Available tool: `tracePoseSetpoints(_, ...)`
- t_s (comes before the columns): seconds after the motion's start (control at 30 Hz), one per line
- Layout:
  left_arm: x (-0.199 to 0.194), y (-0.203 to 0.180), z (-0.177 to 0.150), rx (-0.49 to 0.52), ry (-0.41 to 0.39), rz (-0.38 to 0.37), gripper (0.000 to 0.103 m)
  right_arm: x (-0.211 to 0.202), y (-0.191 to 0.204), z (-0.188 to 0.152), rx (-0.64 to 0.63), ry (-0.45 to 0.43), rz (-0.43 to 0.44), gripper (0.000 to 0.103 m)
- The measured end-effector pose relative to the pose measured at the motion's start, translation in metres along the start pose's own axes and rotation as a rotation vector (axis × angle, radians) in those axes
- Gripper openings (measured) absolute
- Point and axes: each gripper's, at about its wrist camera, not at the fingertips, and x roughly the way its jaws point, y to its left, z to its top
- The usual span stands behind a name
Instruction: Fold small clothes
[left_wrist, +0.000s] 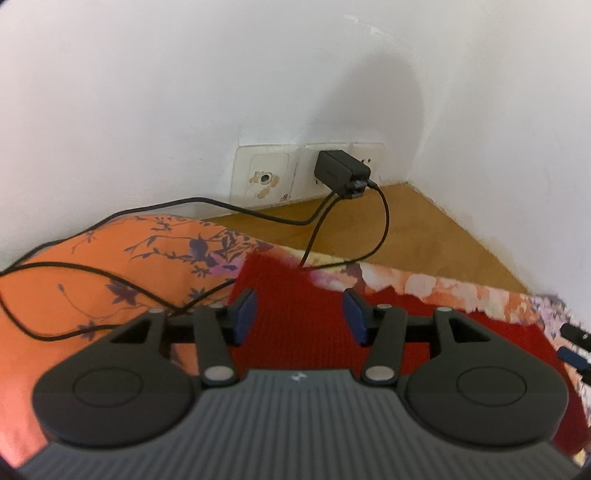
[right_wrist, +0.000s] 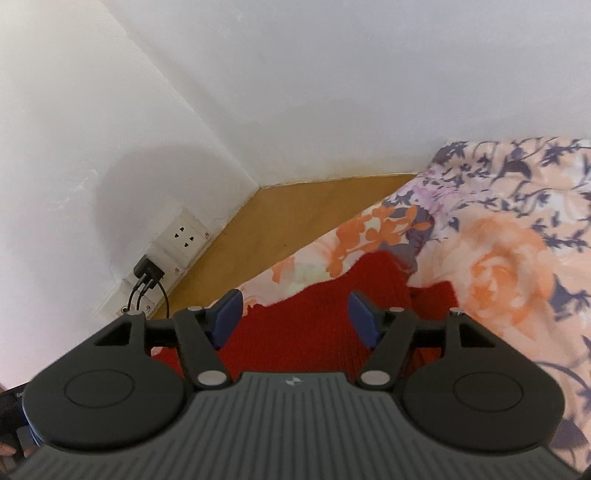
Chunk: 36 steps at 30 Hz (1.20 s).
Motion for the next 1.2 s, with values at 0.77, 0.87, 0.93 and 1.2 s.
tracePoseSetpoints(0.77, -0.067, 0.003, -0.046, 0.059, 0.138, 0.088, 0.053, -0.112, -0.045, -0.044, 0.096, -0.05, -0.072, 0.084)
tracePoseSetpoints(0.87, -0.071, 0.005, -0.052, 0.046, 0.156, 0.108, 0.053, -0.112, -0.045, -0.045, 0.087, -0.034, -0.067, 0.085)
tracePoseSetpoints(0.93, -0.075, 0.007, -0.055, 0.037, 0.166, 0.117, 0.053, -0.111, -0.045, -0.047, 0.082, -0.017, -0.057, 0.085)
tracePoseSetpoints(1.2, -0.095, 0.013, -0.068, -0.01, 0.174, 0.18, 0.053, -0.099, -0.056, -0.052, 0.087, 0.052, -0.045, 0.086)
